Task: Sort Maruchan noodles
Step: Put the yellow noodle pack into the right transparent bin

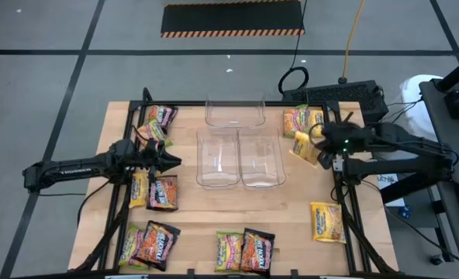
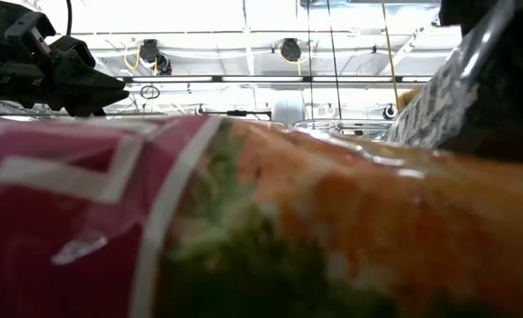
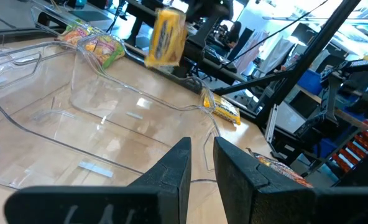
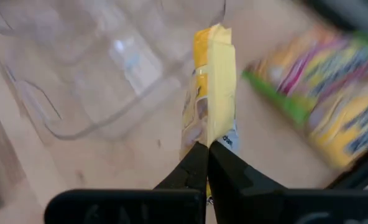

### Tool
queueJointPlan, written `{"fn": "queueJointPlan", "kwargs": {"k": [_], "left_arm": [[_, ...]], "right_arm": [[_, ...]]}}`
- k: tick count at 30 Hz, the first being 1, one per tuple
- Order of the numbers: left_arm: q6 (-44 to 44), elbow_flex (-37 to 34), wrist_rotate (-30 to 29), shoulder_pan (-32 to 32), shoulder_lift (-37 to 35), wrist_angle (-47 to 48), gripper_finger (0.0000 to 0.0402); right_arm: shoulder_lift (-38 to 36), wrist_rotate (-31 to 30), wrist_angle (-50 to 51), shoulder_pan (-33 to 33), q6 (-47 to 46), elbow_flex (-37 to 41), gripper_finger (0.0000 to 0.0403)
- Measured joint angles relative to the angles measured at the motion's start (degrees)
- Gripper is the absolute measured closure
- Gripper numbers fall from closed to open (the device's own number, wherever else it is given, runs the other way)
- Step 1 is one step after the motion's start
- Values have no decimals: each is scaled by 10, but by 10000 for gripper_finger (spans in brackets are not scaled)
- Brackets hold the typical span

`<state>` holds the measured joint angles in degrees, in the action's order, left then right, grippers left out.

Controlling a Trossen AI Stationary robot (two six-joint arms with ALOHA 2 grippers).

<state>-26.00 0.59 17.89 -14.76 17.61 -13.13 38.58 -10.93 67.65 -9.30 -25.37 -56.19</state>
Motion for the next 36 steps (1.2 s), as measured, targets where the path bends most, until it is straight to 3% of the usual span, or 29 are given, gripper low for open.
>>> {"fn": "queueJointPlan", "kwargs": {"k": [9, 15, 27, 36], "left_arm": [[0, 0, 0, 0, 0, 0, 328], [0, 0, 0, 0, 0, 0, 328], [0, 0, 0, 0, 0, 0, 328], [0, 0, 0, 0, 0, 0, 328]], "right_arm": [[35, -25, -69, 0, 107, -94, 403], [90, 35, -153, 0, 172, -105, 403], [210, 137, -218, -1, 235, -105, 403], [260, 156, -243, -19, 309, -105, 403]]}}
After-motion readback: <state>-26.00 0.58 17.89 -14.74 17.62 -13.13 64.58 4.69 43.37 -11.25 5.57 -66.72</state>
